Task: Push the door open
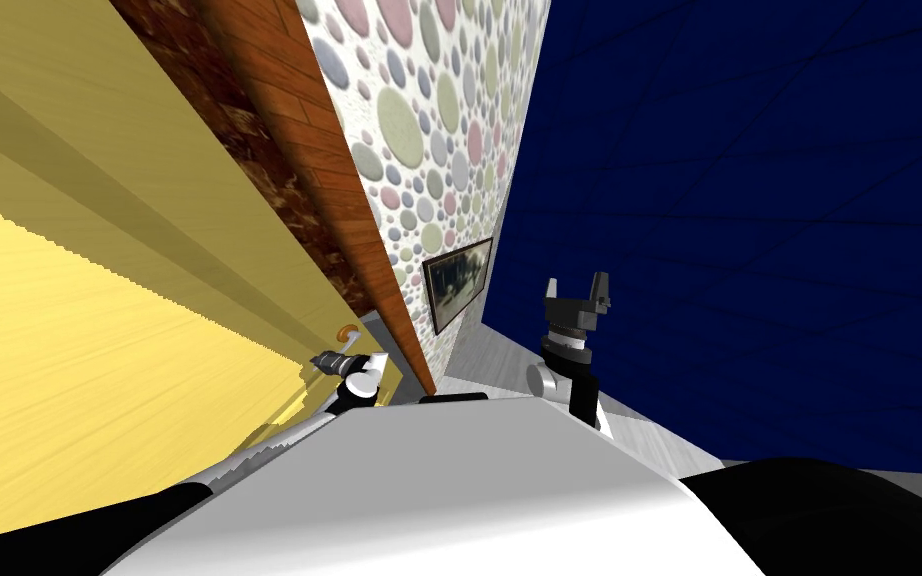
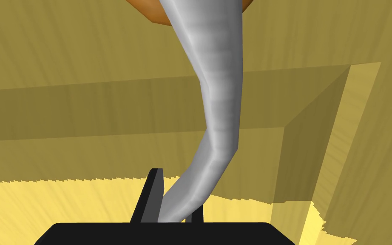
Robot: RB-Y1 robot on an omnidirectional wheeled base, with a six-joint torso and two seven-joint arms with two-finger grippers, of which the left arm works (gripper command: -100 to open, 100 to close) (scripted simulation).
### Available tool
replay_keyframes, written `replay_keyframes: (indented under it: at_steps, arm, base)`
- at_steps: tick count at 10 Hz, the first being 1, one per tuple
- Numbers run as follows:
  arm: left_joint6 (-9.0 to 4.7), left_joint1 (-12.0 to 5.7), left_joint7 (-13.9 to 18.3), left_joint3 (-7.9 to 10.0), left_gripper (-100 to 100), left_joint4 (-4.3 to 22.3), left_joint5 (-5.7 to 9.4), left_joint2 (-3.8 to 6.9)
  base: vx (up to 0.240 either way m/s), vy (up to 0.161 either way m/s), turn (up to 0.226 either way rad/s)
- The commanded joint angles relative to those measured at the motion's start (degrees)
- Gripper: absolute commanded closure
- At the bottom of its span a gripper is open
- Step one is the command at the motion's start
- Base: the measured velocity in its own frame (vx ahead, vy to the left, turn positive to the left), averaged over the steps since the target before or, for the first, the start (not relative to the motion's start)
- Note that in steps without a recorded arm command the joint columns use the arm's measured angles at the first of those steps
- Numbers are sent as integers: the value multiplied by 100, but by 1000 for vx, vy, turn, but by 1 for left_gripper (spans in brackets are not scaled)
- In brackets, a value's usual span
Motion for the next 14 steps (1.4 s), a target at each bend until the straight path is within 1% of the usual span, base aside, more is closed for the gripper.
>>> replay_keyframes:
  at_steps: [1, 5, 6, 7, 8, 12, 13, 14]
  arm:
    - [7, 38, -10, 18, 100, -99, 9, -2]
    - [7, 38, -10, 18, 100, -99, 9, -2]
    - [-70, 21, -77, 158, 100, -165, 100, -16]
    - [-70, 21, -77, 158, 100, -165, 100, -16]
    - [-100, 17, -87, 191, 100, -168, 121, -7]
    - [-100, 17, -87, 191, 100, -168, 121, -7]
    - [-130, 13, -97, 224, 100, -172, 141, 1]
    - [-130, 13, -97, 224, 100, -172, 141, 1]
  base:
    - [-2, 9, -6]
    - [0, 1, -2]
    - [-55, 88, -246]
    - [-39, 74, -175]
    - [-18, 38, -81]
    - [2, 5, 11]
    - [-13, 25, -60]
    - [-16, 27, -72]
